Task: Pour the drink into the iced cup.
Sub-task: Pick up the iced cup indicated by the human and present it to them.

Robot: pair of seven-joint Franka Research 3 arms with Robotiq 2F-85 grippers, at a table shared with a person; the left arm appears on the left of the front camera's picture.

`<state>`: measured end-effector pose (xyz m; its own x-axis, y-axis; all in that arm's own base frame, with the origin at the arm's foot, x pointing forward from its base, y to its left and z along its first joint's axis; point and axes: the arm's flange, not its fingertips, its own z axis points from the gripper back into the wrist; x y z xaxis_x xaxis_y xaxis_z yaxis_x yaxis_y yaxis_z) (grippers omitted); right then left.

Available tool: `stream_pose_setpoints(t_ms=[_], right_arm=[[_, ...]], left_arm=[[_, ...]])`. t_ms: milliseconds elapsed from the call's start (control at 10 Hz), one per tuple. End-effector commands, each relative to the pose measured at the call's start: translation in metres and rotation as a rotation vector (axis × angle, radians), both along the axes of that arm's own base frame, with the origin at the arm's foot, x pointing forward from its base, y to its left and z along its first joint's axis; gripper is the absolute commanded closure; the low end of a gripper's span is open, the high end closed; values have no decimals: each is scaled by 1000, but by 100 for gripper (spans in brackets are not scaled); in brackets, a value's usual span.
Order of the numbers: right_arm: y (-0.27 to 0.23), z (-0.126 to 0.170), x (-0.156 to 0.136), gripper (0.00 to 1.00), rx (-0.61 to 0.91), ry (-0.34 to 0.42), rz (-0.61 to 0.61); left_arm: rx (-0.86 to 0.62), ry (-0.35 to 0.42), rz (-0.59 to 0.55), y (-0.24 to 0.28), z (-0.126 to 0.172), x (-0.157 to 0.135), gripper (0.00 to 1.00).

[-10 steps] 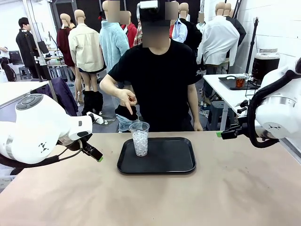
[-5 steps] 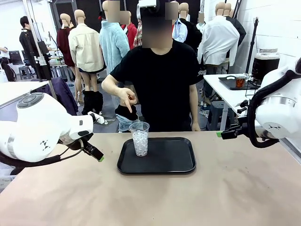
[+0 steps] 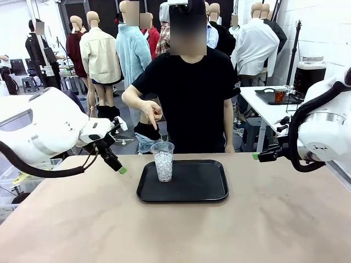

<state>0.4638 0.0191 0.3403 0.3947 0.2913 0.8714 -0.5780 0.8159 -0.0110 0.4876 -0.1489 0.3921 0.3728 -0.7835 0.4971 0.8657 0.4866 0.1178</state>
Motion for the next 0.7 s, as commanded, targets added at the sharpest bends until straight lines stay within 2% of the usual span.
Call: stream_pose_setpoints(t_ms=[0, 200, 300, 400, 600], right_arm=[[-1, 0, -2, 0, -2, -5, 6], [-1, 0, -2, 0, -2, -5, 6], [-1, 0, -2, 0, -2, -5, 6], [-1, 0, -2, 0, -2, -5, 6], [-1, 0, -2, 0, -2, -5, 6]], left_arm=[[-76, -25, -199, 3, -43, 46, 0], [-192, 32, -318, 1, -55, 66, 0], [-168, 72, -200, 1, -59, 73, 0], [-133, -35, -241, -12, -24, 33, 0], [-133, -35, -241, -12, -24, 33, 0]])
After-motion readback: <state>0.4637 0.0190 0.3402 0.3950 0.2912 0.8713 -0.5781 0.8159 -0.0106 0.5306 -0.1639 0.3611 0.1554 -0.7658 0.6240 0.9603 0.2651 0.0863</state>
